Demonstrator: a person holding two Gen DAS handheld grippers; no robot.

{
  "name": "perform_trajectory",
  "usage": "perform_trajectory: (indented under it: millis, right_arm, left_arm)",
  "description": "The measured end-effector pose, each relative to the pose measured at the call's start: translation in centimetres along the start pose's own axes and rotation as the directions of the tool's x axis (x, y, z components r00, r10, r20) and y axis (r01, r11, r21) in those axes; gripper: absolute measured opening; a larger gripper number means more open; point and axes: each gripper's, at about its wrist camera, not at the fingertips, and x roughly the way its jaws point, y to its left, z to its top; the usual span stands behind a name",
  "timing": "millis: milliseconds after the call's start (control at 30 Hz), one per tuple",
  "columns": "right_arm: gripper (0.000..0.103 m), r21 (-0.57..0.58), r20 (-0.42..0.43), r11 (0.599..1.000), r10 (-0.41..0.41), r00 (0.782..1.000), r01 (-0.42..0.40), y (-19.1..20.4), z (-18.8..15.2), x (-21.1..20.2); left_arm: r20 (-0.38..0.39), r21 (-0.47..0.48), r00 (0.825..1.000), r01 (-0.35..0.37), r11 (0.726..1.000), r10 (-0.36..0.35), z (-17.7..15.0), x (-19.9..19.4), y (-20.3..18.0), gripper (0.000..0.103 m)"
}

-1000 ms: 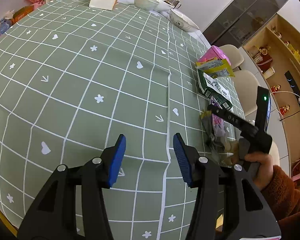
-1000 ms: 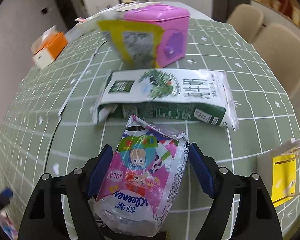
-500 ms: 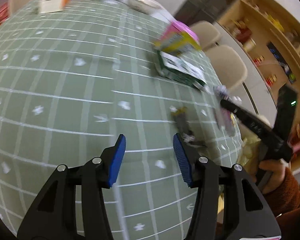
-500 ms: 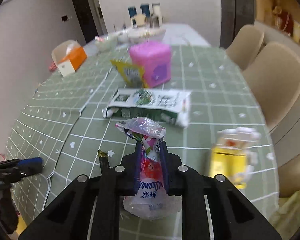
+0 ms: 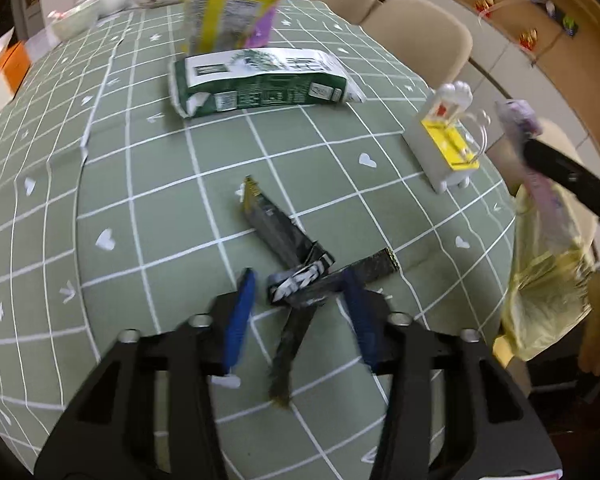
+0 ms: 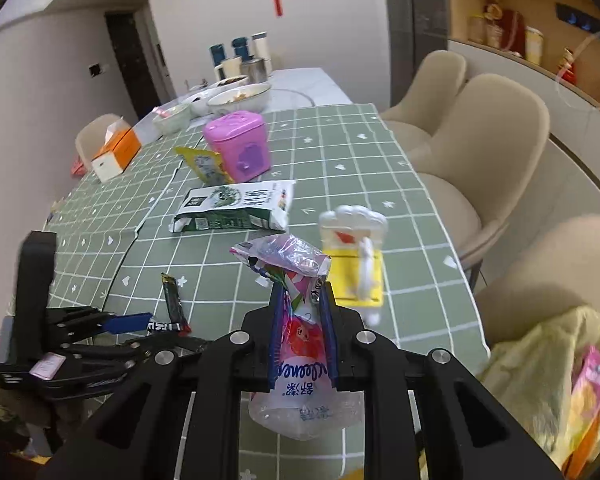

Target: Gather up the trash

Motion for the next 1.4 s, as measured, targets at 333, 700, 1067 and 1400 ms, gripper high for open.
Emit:
perform_trajectory:
  millis: [333, 700, 1067, 1400]
  right_arm:
    - [0.018, 0.079, 0.104, 0.994, -0.082, 0.991, 0.074, -1.1, -1.4, -5.3]
    - [0.018, 0.063, 0.246, 0.991, -0.128, 0.961, 0.116, -0.5, 0.1, -11.7]
    - [0.018, 0.118, 0.332, 0.970, -0.241, 0.912, 0.213, -4.8, 0.2, -18.0]
    - [0.018, 0.248, 0.289, 0.906, -0.408, 0.866, 0.344, -12.2, -3.1, -22.1]
  left_arm:
    - [0.121, 0.090, 0.991, 0.040, 0.995, -0.051, 1.2, -4.7, -1.3, 0.014]
    - [0.324, 0.121, 0.928, 0.150, 0.981, -0.182, 3.5, -14.1, -2.4, 0.014]
    - [0.427, 0.256, 0.842, 0.237, 0.937, -0.330, 9.0, -19.2, -9.3, 0.014]
    - [0.261, 0.381, 0.839, 0.364, 0.850, -0.476, 10.2, -14.4, -18.8, 0.014]
